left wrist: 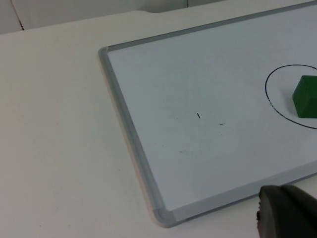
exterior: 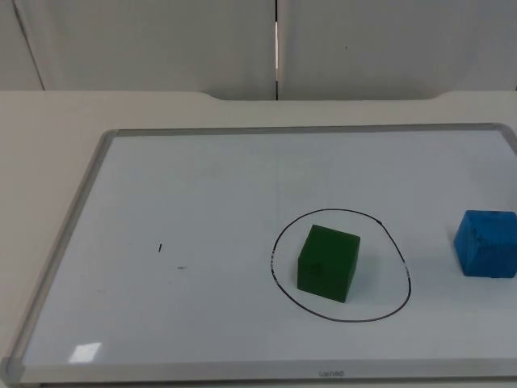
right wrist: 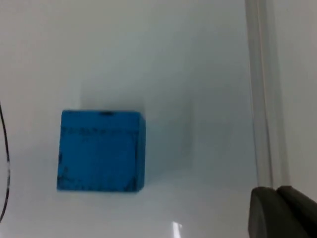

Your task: Push the two cubes into the marked area.

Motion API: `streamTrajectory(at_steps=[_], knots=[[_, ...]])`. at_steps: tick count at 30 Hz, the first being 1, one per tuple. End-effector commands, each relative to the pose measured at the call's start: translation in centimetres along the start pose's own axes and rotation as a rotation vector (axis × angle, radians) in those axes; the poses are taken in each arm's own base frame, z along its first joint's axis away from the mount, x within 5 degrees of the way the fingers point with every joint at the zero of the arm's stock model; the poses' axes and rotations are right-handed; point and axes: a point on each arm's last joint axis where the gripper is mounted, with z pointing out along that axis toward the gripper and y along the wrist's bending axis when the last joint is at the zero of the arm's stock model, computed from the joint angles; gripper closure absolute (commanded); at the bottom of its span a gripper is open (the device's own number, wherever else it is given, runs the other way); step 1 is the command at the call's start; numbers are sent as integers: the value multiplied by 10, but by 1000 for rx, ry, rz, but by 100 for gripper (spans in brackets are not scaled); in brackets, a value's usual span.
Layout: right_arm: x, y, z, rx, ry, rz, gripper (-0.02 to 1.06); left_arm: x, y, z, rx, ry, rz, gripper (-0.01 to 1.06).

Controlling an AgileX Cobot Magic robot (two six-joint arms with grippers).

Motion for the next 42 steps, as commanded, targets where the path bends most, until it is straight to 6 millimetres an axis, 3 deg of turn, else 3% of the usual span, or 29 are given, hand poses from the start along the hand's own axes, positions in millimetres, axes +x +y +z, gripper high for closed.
streamTrajectory(at_steps=[1,7,19,29,36,42], knots=[[-10,1,11,2,4,5,103,0,0,1,-5,-11,-6,105],[-22,4,38,6,47,9,103,0,0,1,-5,-11,-6,105],[-12,7,77,7,139,56,103,0,0,1,-5,-11,-6,105],[-8,10,90,-9,142,100,103,0,0,1,-5,-11,-6,105],[-9,32,92,-57,90,39,103,0,1,1,-7,-11,-6,105],[-9,38,91,-71,76,31,103,0,1,1,-7,-11,-6,105]])
